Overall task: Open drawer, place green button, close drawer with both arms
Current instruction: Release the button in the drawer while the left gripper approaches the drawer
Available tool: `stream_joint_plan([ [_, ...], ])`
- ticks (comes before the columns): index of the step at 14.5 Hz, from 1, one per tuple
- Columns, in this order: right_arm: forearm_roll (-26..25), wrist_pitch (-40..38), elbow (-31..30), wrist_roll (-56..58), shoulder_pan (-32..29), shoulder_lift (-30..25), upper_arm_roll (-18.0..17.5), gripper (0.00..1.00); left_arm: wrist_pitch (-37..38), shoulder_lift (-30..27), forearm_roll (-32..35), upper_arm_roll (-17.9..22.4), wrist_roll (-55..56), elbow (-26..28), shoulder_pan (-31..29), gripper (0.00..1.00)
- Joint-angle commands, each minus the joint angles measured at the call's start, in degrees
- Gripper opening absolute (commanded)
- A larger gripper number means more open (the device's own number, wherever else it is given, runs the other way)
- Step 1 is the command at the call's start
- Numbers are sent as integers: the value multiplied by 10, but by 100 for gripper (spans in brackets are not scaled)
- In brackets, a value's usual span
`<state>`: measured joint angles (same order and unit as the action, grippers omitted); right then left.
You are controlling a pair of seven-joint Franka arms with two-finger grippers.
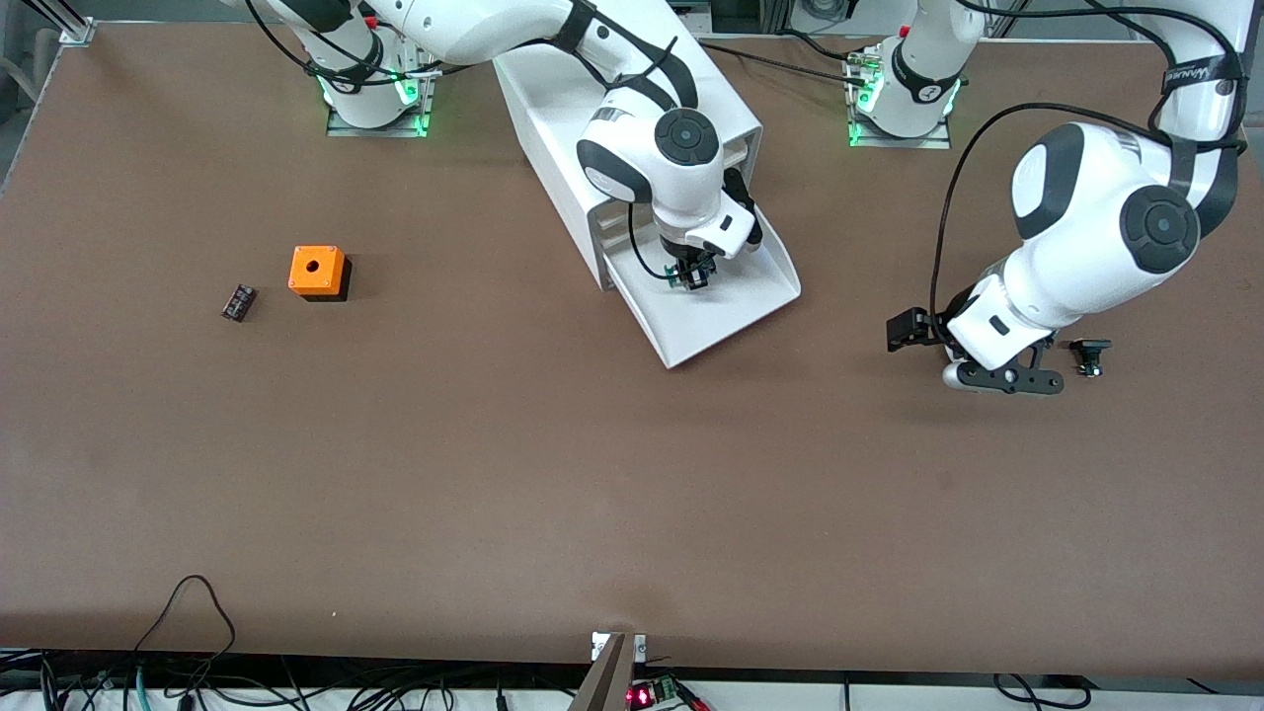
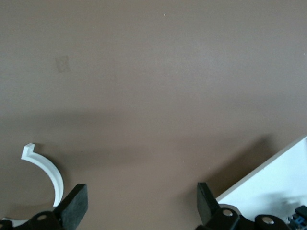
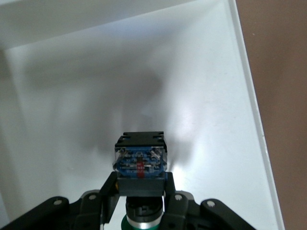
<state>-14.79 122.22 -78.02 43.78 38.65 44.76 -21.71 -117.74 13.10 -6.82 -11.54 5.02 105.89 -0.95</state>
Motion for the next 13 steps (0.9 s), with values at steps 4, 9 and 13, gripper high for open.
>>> stream_joint_plan([
  [4,-5,-9,53,-35,25,25,18,100,-37,47,15,-3,15,-9,12,100],
  [9,1,-102,138,-112,13,10,18,100,-81,90,15,-3,92,-5,51,100],
  [13,1,-182,149,-232,-67,-76,38,100,-126,126,14,-2,214,8,119,100],
])
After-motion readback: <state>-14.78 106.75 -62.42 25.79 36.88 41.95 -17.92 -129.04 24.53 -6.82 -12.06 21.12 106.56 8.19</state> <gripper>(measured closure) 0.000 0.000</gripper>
